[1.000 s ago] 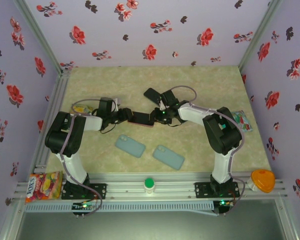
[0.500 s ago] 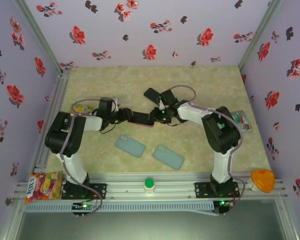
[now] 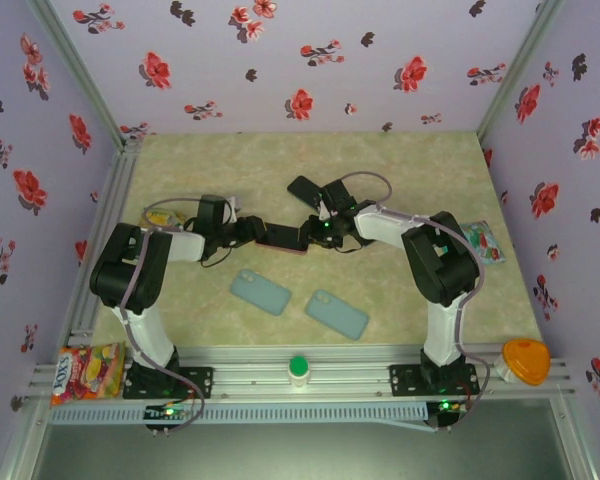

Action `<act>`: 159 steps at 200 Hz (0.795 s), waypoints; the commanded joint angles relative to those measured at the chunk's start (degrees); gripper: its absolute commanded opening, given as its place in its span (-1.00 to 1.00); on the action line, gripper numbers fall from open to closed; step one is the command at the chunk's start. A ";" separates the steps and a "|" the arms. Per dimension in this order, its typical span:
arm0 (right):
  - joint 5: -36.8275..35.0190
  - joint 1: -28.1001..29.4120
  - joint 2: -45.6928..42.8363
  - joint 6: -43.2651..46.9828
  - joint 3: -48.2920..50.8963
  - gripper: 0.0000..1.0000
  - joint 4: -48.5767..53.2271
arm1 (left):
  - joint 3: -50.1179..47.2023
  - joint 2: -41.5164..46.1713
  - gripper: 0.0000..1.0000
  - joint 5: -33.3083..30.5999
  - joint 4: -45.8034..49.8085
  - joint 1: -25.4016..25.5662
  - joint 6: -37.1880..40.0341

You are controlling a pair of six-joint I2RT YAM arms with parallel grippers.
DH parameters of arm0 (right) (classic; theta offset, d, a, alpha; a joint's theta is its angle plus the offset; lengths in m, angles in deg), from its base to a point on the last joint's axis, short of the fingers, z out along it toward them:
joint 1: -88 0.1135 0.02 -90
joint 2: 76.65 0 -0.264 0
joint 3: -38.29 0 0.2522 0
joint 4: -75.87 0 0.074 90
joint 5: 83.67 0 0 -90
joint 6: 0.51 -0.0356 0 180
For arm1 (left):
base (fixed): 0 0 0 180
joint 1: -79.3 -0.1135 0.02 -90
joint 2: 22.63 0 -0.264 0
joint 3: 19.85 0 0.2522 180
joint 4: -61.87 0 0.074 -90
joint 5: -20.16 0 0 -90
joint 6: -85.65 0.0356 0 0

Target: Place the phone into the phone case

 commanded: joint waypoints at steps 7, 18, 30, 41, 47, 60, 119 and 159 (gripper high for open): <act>0.88 0.10 1.79 -1.66 -1.43 -0.32 -1.52 | -1.43 1.26 -0.07 -0.93 2.34 0.54 1.43; 1.23 0.14 1.97 -1.83 -1.66 -0.32 -1.76 | -1.44 1.15 -0.07 -0.85 2.34 0.49 1.43; 1.32 0.28 2.13 -1.97 -1.95 -0.32 -1.95 | -1.45 1.13 -0.07 -0.85 2.34 0.58 1.40; 1.43 0.31 2.34 -2.05 -2.20 -0.32 -1.97 | -1.52 1.12 -0.06 -0.86 2.26 0.74 1.40; 1.41 0.46 2.36 -2.13 -2.34 -0.32 -1.99 | -1.48 1.12 -0.06 -0.85 2.25 0.70 1.39; 1.49 0.48 2.54 -2.14 -2.58 -0.32 -1.98 | -1.52 1.13 -0.05 -0.89 2.26 0.82 1.40; 1.79 1.26 3.10 -2.54 -3.39 -0.32 -2.20 | -1.54 1.13 -0.04 -0.93 2.16 1.10 1.37; 2.14 1.94 3.59 -2.84 -4.04 -0.32 -2.50 | -1.53 1.13 -0.03 -0.93 2.12 1.32 1.31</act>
